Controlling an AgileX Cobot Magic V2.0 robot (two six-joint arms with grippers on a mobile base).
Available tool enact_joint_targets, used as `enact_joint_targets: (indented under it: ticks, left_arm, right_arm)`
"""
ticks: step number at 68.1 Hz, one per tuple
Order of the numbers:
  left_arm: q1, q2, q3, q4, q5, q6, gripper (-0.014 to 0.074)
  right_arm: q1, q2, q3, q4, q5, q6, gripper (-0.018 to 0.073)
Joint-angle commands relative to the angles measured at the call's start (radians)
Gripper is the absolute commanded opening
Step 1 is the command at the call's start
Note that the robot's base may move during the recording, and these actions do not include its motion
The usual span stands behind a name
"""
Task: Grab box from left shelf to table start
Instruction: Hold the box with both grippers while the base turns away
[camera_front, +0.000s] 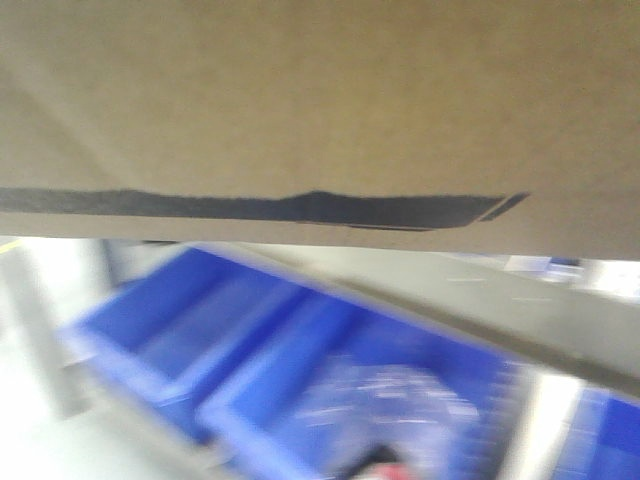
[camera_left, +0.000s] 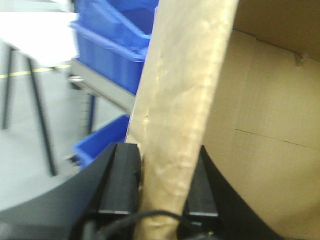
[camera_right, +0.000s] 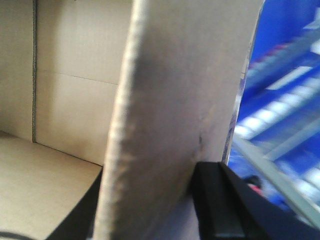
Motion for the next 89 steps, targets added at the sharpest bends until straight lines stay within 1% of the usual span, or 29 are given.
enact_joint_targets:
  ticks: [1,89]
  left_arm:
    - [-0.019,0.011,-0.036,-0.148,-0.116,0.094,-0.0099]
    - [-0.019,0.011,-0.036,-0.148,-0.116,0.094,-0.0099]
  right_arm:
    - [-0.001,0.02,-0.033,0.04,-0.176,-0.019,0.006]
    - [-0.001,0.02,-0.033,0.04,-0.176,-0.019,0.0059]
